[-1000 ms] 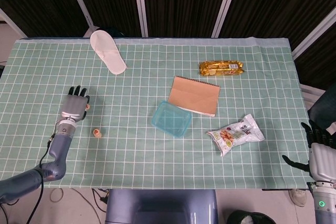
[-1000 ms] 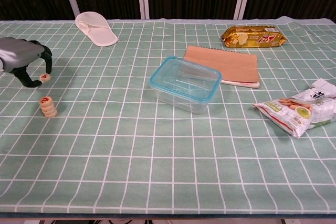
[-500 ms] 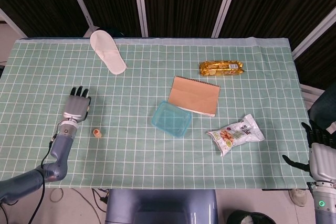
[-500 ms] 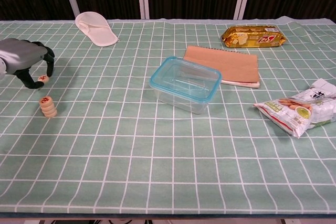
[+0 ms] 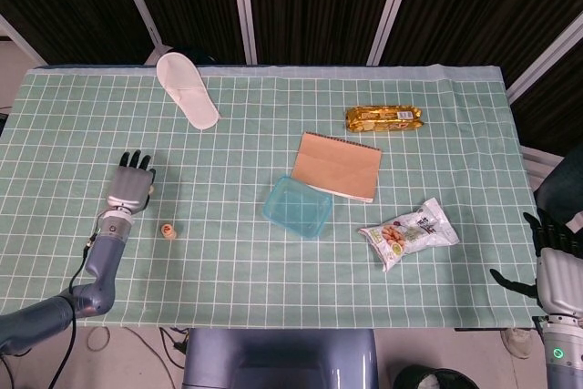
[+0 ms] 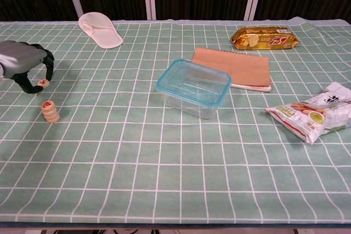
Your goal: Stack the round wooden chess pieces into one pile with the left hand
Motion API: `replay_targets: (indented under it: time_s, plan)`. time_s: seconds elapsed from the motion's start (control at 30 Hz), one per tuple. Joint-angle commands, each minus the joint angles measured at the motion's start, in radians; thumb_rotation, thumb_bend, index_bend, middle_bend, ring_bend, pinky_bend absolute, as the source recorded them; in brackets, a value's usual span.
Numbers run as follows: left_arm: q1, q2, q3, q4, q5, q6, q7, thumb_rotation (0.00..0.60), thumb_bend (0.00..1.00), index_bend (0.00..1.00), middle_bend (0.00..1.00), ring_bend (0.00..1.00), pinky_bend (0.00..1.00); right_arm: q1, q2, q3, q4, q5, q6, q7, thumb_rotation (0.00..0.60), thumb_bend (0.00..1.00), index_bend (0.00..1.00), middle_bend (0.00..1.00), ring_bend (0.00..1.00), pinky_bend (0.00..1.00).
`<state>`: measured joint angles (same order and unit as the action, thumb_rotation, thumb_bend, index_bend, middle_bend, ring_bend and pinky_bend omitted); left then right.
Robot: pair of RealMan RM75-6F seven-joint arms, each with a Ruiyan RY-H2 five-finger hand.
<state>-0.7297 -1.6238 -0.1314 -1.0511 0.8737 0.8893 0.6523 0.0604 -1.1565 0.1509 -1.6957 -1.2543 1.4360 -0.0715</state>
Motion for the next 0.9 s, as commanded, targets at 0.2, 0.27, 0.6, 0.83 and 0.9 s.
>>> replay_targets:
  time_s: [0.2, 0.27, 0.6, 0.83, 0.9]
  plan:
    - [0.002, 0.001, 0.002, -0.003, 0.0, 0.001, 0.007, 0.6, 0.35, 0.46, 0.14, 0.0, 0.1, 0.0, -0.001, 0.001, -0.001, 0.005, 0.001, -0.005, 0.6, 0.2, 0.11, 0.0, 0.06, 0.0]
    - [0.003, 0.0, 0.002, -0.003, 0.001, 0.002, 0.007, 0.6, 0.35, 0.46, 0.14, 0.0, 0.1, -0.001, -0.002, 0.002, -0.002, 0.005, 0.003, -0.005, 0.6, 0.2, 0.11, 0.0, 0.06, 0.0]
    - [0.007, 0.012, 0.002, -0.026, 0.008, 0.01, 0.009, 0.6, 0.36, 0.48, 0.16, 0.0, 0.1, -0.001, -0.002, 0.003, -0.001, 0.006, 0.004, -0.005, 0.6, 0.2, 0.11, 0.0, 0.06, 0.0]
    - [0.018, 0.063, -0.002, -0.114, 0.031, 0.048, 0.003, 0.6, 0.36, 0.48, 0.16, 0.0, 0.1, 0.0, -0.001, 0.003, -0.003, 0.005, 0.003, -0.004, 0.6, 0.2, 0.11, 0.0, 0.06, 0.0]
    - [0.021, 0.087, -0.002, -0.159, 0.044, 0.067, 0.005, 0.6, 0.36, 0.48, 0.15, 0.0, 0.1, -0.001, -0.001, 0.003, -0.003, 0.004, 0.003, -0.003, 0.6, 0.2, 0.11, 0.0, 0.06, 0.0]
